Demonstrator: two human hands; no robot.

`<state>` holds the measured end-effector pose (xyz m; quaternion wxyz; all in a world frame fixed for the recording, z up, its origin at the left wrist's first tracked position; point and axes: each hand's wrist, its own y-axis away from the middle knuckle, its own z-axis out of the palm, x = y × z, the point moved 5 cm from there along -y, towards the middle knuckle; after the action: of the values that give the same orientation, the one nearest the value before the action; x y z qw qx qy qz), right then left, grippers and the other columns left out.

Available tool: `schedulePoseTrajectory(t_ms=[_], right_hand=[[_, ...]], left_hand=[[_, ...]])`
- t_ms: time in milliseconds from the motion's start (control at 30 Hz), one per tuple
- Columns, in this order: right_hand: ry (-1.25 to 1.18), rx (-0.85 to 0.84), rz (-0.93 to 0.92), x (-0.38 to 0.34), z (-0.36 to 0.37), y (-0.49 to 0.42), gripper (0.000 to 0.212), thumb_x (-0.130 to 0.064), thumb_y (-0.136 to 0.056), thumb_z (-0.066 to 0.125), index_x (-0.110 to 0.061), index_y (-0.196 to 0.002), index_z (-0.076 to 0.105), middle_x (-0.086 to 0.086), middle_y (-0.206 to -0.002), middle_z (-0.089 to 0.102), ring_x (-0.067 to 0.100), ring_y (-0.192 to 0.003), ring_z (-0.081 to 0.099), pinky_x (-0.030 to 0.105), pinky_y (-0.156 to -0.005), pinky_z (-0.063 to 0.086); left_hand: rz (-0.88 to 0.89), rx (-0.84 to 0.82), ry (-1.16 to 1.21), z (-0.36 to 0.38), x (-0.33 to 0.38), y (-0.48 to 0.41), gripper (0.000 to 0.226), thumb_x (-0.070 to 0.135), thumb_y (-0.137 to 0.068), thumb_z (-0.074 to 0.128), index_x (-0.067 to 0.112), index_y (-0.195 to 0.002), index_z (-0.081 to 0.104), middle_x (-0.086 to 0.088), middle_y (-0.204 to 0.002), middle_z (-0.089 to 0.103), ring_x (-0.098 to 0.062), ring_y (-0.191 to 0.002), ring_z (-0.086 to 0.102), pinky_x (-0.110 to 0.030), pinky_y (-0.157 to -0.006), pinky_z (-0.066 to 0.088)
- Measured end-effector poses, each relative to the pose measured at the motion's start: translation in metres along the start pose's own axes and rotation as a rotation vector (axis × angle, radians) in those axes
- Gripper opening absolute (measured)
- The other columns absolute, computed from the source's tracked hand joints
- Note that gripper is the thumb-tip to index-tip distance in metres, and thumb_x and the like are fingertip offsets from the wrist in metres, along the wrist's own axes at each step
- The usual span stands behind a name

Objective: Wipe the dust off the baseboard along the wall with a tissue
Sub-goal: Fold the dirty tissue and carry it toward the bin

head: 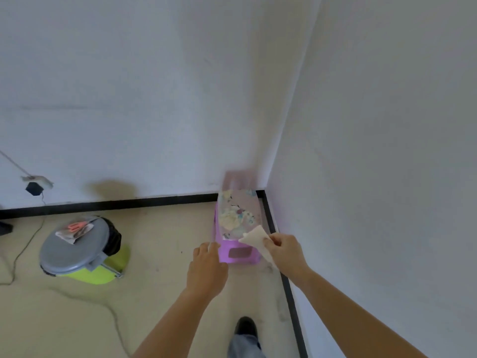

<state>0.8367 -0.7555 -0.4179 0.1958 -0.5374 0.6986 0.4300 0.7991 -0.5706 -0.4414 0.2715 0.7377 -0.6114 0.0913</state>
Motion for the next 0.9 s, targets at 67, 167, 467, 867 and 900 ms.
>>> schedulePoseTrajectory(t_ms=[67,167,467,867,900], right_hand=[[-0.029,-0.027,0.045,0.009,0.004,-0.049,0.025,-0.023,-0.094,0.056,-0.006,-0.079,0.067,0.002,-0.07,0.061,0.015,-0.064,0.056,0.032,-0.058,0.05],[-0.059,-0.071,0.112,0.026,0.021,-0.111,0.016,-0.026,-0.096,0.055,-0.021,-0.083,0.063,-0.004,-0.078,0.062,0.012,-0.072,0.059,0.031,-0.068,0.055],[-0.15,-0.11,0.256,0.099,0.104,-0.264,0.025,-0.024,-0.096,0.055,-0.01,-0.112,0.067,0.003,-0.094,0.065,0.017,-0.08,0.063,0.034,-0.069,0.057],[-0.259,-0.02,0.522,0.191,0.179,-0.4,0.023,-0.016,-0.096,0.051,-0.008,-0.114,0.063,0.001,-0.095,0.064,0.013,-0.08,0.059,0.025,-0.065,0.051],[-0.229,0.013,0.527,0.197,0.176,-0.404,0.021,-0.016,-0.096,0.052,-0.009,-0.113,0.063,-0.002,-0.09,0.063,0.011,-0.077,0.057,0.022,-0.062,0.049]], left_hand=[[-0.03,-0.034,-0.004,0.018,0.002,-0.04,0.047,0.016,-0.09,0.046,0.017,-0.136,0.037,0.0,-0.141,0.037,-0.018,-0.13,0.032,-0.026,-0.102,0.033],[-0.067,-0.083,-0.005,0.048,-0.005,-0.096,0.051,0.015,-0.088,0.046,0.017,-0.137,0.035,0.001,-0.144,0.034,-0.017,-0.131,0.029,-0.026,-0.102,0.033],[-0.098,-0.264,-0.068,0.167,-0.061,-0.231,0.059,0.018,-0.094,0.037,0.014,-0.149,0.017,0.0,-0.157,0.013,-0.015,-0.144,0.012,-0.027,-0.112,0.021],[0.168,-0.438,-0.334,0.27,-0.122,-0.346,0.065,0.023,-0.098,0.022,0.013,-0.14,-0.027,0.002,-0.146,-0.034,-0.014,-0.141,-0.023,-0.03,-0.116,-0.004],[0.185,-0.465,-0.354,0.273,-0.125,-0.349,0.066,0.024,-0.098,0.023,0.014,-0.142,-0.025,0.003,-0.146,-0.035,-0.014,-0.141,-0.024,-0.031,-0.117,-0.004]])
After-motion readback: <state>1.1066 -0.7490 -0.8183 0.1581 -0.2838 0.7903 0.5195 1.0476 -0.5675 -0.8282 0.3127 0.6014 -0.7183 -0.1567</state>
